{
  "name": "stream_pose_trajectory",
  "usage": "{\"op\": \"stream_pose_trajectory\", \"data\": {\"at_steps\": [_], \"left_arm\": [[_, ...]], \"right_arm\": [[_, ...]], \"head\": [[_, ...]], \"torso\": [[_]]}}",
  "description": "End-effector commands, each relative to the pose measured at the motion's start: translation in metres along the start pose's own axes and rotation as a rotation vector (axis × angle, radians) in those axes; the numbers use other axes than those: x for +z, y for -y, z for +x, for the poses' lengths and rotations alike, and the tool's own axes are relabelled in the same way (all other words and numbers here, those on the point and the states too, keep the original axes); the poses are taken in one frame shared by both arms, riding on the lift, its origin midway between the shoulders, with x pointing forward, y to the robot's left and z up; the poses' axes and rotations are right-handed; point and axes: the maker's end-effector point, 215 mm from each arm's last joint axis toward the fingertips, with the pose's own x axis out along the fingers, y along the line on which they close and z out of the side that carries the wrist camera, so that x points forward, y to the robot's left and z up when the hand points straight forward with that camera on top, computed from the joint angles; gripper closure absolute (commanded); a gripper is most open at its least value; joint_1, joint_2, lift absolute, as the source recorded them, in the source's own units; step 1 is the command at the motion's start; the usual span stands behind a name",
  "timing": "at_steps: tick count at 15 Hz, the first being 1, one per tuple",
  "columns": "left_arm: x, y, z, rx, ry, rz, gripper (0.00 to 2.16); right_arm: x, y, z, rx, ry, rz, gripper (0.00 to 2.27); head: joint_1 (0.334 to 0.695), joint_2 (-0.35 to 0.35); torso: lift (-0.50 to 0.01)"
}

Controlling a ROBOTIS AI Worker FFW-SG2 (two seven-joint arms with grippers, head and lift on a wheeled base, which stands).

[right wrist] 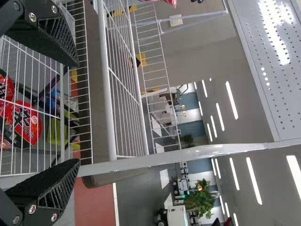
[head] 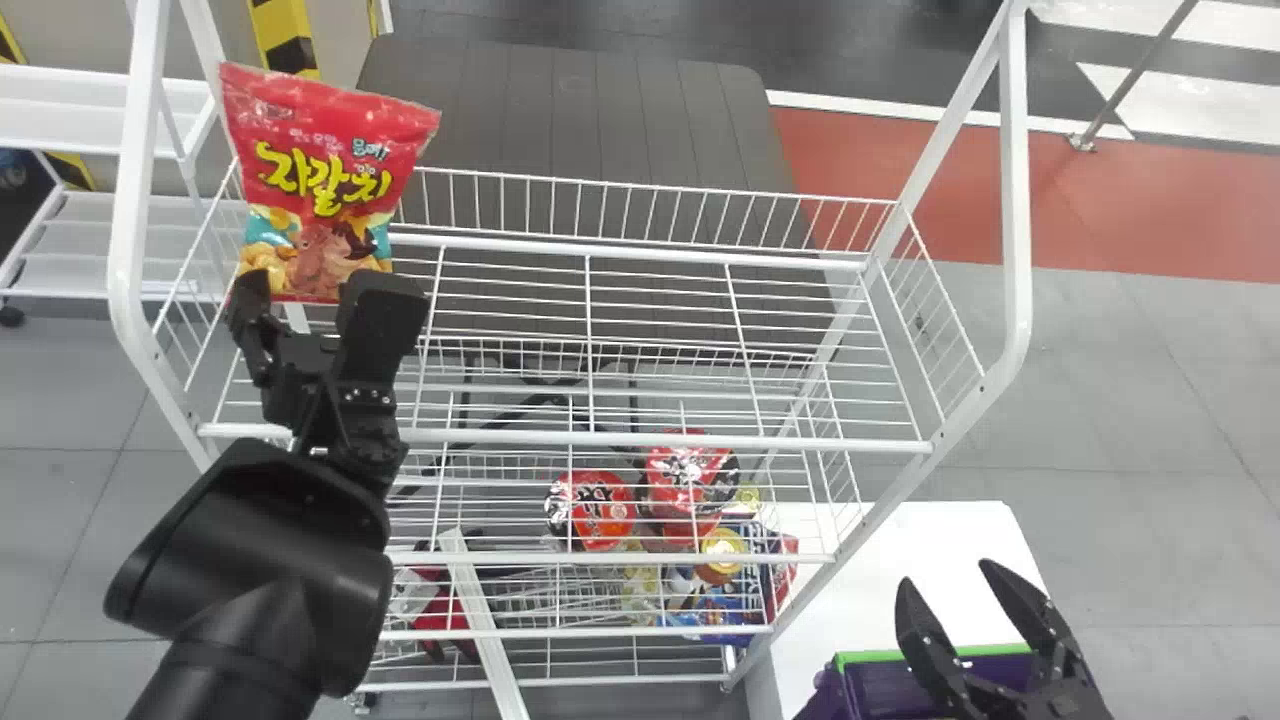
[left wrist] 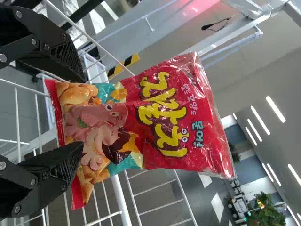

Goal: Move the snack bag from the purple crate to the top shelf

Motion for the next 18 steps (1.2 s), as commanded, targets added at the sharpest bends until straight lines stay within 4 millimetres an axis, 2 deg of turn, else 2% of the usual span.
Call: {"op": "stream_pose_trajectory", "data": {"at_steps": [1,3,8,13,15,18], "left_arm": [[0.008,-0.003,-0.016,-0.008,0.003,-0.027,0.43],[0.018,-0.002,-0.033,-0.03,0.021,-0.056,0.43],[0.016,0.004,-0.077,-0.088,0.011,-0.095,0.43],[0.004,-0.016,-0.09,-0.081,-0.009,-0.125,0.43],[0.0,-0.032,-0.092,-0.066,-0.016,-0.14,0.43],[-0.007,-0.043,-0.101,-0.061,-0.027,-0.156,0.43]], "right_arm": [[0.001,0.0,0.001,0.001,0.001,-0.001,0.09],[0.0,0.0,0.001,0.0,0.0,0.002,0.09],[0.001,0.001,0.003,0.001,0.0,-0.002,0.09],[-0.004,0.001,0.003,0.001,-0.014,0.007,0.09],[-0.005,0.001,0.003,0.002,-0.017,0.008,0.09],[-0.007,0.001,0.003,0.003,-0.023,0.006,0.09]], "head": [[0.695,-0.177],[0.695,-0.182],[0.695,-0.219],[0.695,-0.237],[0.695,-0.227],[0.695,-0.204]], "torso": [[0.0],[0.0],[0.0],[0.0],[0.0],[0.0]]}}
